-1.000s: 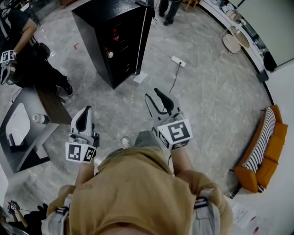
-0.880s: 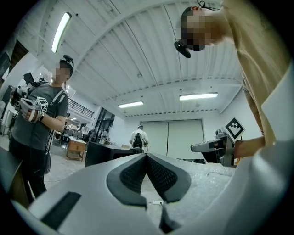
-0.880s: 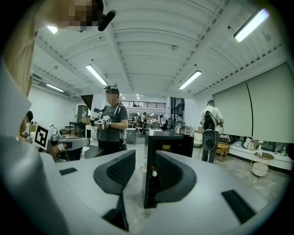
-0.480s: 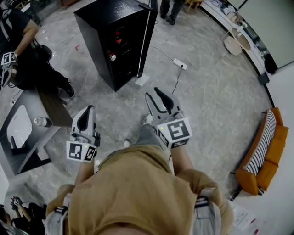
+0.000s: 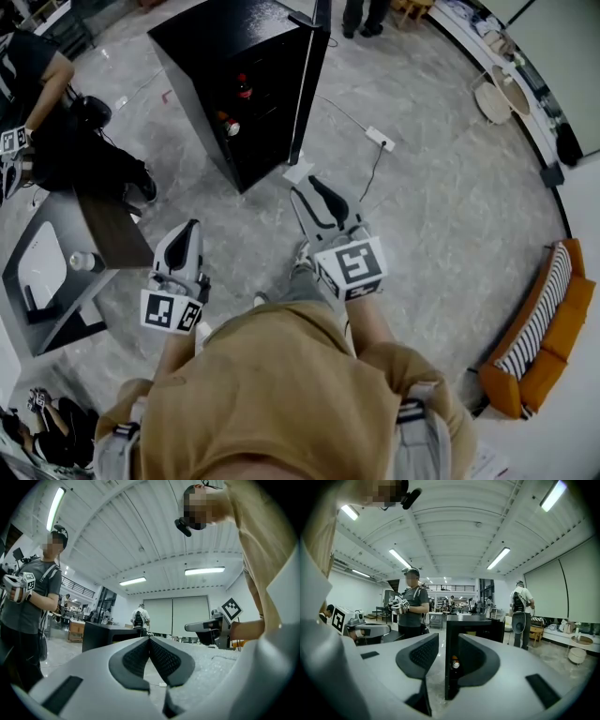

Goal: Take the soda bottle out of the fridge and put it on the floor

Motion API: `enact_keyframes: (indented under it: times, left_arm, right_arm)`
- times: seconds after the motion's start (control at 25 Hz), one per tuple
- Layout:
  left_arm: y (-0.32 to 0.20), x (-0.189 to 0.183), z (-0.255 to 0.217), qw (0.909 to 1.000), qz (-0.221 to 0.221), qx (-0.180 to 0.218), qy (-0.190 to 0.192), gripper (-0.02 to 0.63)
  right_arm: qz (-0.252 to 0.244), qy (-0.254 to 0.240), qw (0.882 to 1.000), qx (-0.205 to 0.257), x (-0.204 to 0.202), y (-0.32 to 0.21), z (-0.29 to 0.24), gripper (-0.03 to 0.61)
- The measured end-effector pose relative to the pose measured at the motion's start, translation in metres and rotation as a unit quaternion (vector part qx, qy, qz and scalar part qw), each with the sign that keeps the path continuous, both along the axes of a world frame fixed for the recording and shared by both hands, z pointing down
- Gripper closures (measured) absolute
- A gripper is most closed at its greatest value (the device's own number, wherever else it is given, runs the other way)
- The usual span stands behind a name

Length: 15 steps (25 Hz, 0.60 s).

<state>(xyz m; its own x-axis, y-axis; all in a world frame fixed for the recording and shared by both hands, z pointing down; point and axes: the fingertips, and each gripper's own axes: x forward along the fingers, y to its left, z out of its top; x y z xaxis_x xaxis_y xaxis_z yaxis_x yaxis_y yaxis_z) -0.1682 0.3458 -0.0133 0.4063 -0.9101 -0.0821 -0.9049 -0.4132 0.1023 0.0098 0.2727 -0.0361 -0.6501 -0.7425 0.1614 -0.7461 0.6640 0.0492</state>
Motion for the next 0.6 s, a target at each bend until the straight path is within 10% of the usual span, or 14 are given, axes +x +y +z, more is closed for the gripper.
enact_keyframes:
  times: [0.6]
  left_arm:
    - [-0.172,0.090,-0.023,0.9989,-0.043,0.001,-0.018,0.612]
  right_arm:
    - [-0.040,-0.015,0.999,-0.010,0.086,-0.185,-0.003,0.466]
